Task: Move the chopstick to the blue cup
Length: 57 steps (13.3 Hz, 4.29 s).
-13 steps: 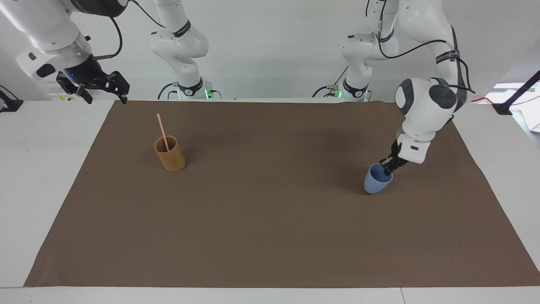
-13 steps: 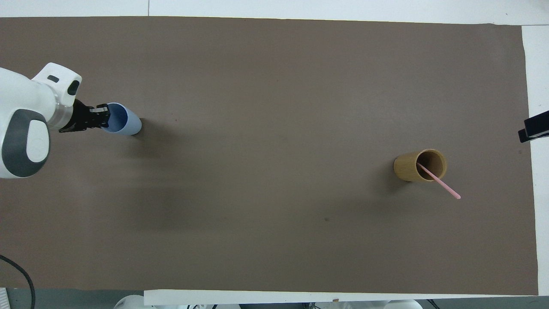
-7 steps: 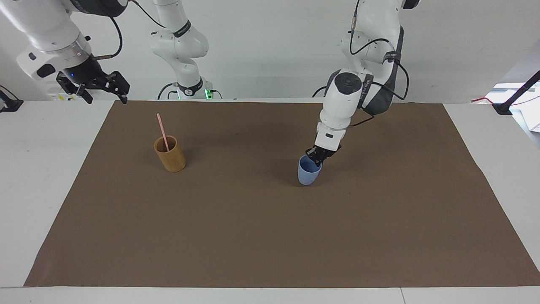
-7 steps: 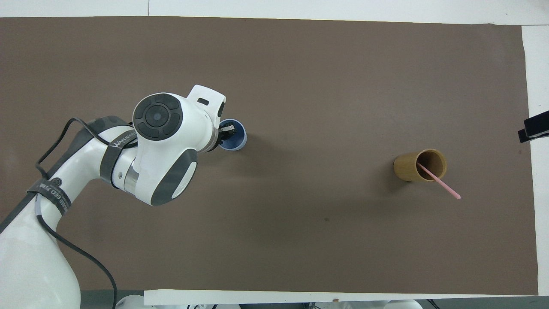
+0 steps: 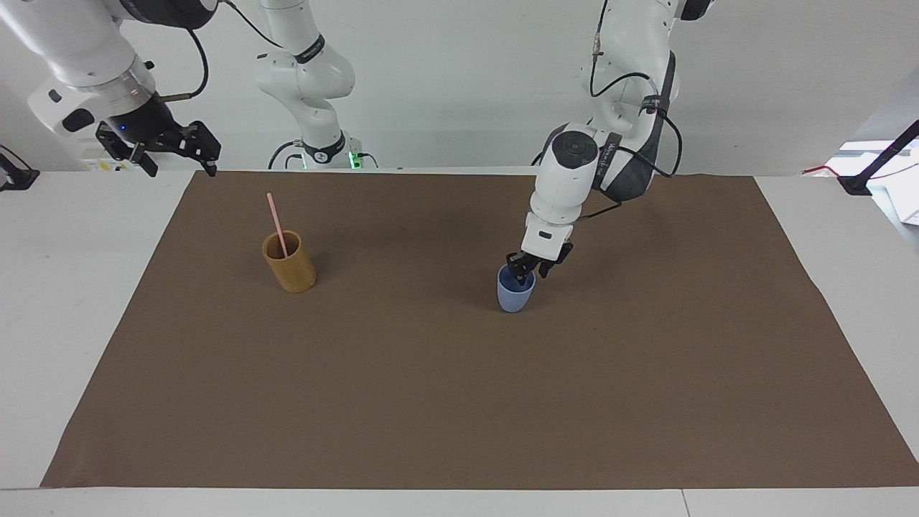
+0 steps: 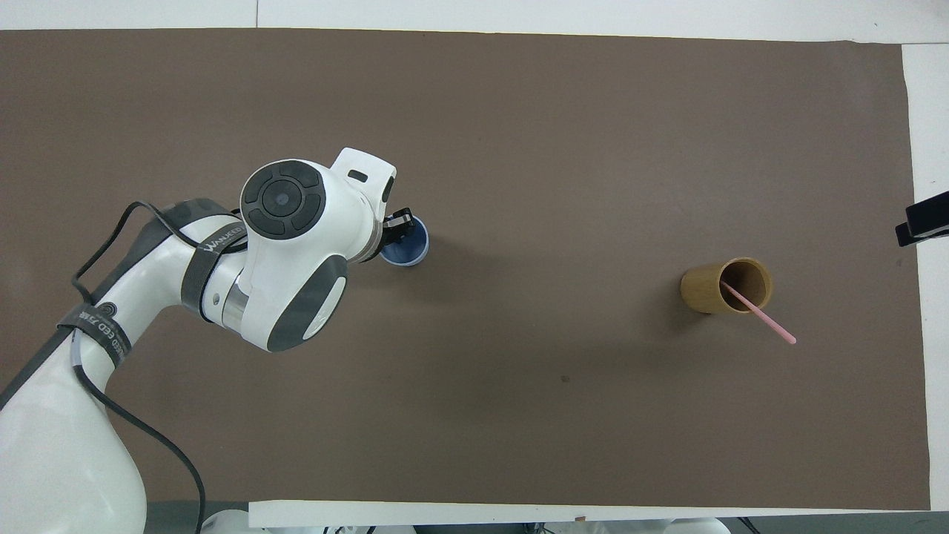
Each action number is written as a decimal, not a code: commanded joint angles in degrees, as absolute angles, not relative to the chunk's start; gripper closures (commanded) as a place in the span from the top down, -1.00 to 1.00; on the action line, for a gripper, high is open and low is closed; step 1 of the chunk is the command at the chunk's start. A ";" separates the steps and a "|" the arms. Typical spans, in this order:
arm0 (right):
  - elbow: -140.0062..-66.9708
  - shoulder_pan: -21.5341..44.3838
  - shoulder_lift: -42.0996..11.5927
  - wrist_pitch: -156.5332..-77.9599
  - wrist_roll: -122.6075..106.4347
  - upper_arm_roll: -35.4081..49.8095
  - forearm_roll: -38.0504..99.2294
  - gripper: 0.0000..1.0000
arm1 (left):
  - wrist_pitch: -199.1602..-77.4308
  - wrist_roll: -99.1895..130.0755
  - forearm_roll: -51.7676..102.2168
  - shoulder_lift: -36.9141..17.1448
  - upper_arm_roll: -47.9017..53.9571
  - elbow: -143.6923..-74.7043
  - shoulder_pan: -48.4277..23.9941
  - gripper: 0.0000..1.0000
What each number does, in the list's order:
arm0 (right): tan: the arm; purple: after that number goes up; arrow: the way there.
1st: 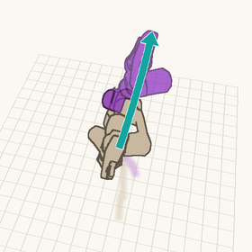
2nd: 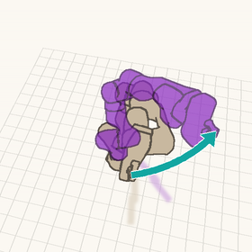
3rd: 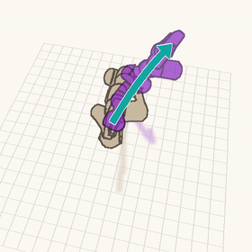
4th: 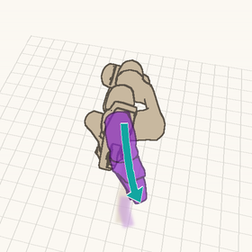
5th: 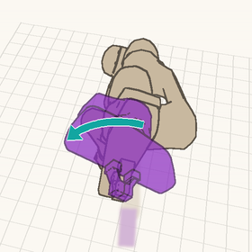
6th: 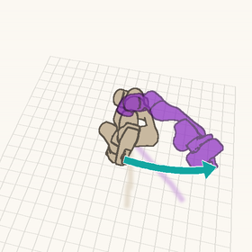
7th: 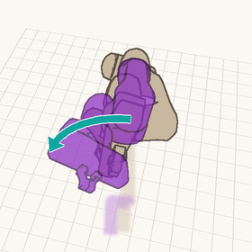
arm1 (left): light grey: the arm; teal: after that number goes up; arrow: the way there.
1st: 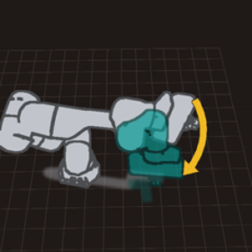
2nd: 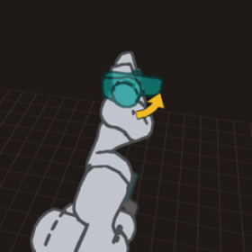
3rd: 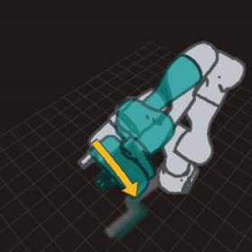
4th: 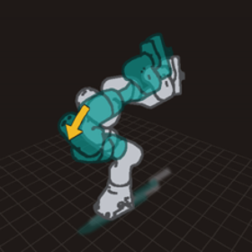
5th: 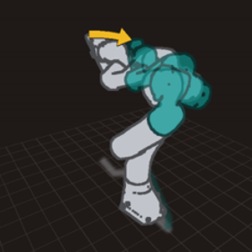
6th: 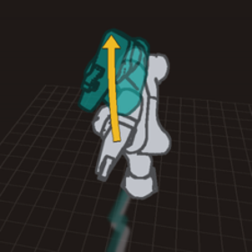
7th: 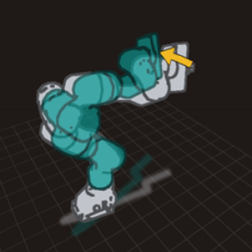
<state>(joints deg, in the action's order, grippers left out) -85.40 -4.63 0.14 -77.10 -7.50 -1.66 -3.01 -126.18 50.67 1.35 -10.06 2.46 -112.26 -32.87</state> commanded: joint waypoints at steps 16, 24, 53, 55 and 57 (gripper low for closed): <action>-125.84 1.67 11.69 -101.94 -14.85 -1.23 -0.09 0.82 | -91.40 5.54 -2.99 2.72 1.58 -95.63 -2.11 1.00; -128.32 -0.70 10.81 -103.45 -17.14 -1.32 -0.09 0.08 | -91.32 5.62 -2.99 2.72 1.49 -95.71 -1.32 1.00; -82.21 7.01 -2.00 -66.10 -12.68 -0.88 -0.09 -0.98 | -91.32 5.62 -2.99 2.73 1.49 -95.71 -1.23 1.00; -80.07 11.49 -3.07 -66.09 -5.14 -0.27 1.31 -1.00 | -91.23 5.62 -2.99 2.72 1.49 -95.71 -1.23 1.00; -80.07 14.75 -3.69 -68.62 8.19 -0.09 9.54 -1.00 | -91.32 5.62 -2.99 2.72 1.49 -95.71 -1.23 1.00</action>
<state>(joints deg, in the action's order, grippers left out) -82.72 12.66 -1.31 -68.01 -0.93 -0.30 4.47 -92.31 5.52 -1.96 2.86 1.55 -96.31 -1.18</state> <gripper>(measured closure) 0.916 0.000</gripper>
